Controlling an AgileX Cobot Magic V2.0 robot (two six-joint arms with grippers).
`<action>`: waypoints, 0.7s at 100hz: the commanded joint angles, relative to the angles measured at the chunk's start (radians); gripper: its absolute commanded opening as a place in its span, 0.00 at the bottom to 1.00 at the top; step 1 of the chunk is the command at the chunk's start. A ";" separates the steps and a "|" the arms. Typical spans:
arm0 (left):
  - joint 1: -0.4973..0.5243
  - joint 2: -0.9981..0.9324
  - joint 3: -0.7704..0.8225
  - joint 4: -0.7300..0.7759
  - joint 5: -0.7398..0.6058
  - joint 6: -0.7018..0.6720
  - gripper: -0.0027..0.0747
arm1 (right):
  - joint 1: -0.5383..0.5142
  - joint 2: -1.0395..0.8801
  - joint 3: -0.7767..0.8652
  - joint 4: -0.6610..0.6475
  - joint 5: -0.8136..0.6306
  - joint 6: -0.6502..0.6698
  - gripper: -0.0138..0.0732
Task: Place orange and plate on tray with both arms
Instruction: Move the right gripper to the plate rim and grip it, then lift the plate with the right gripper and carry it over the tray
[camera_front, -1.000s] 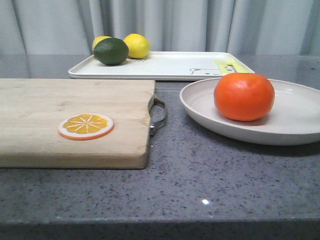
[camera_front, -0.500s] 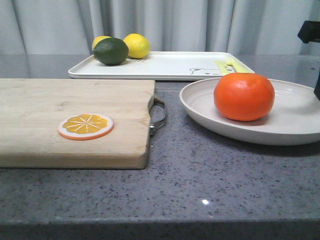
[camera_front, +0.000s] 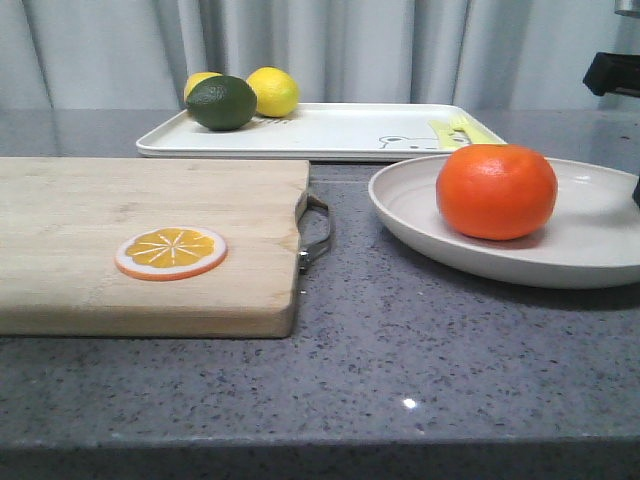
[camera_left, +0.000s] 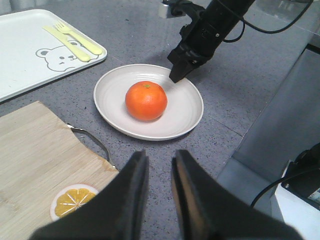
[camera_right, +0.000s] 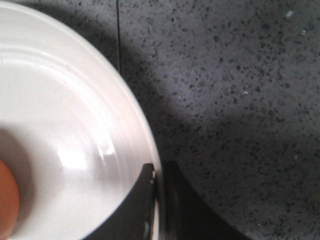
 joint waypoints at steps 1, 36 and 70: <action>0.000 -0.004 -0.025 -0.013 -0.068 -0.007 0.18 | -0.001 -0.026 -0.029 -0.008 -0.029 -0.015 0.07; 0.000 -0.007 -0.025 0.013 -0.068 -0.007 0.18 | -0.001 -0.026 -0.140 0.057 0.012 -0.015 0.07; 0.000 -0.062 -0.025 0.141 -0.075 -0.007 0.09 | -0.001 0.131 -0.432 0.245 0.111 -0.109 0.07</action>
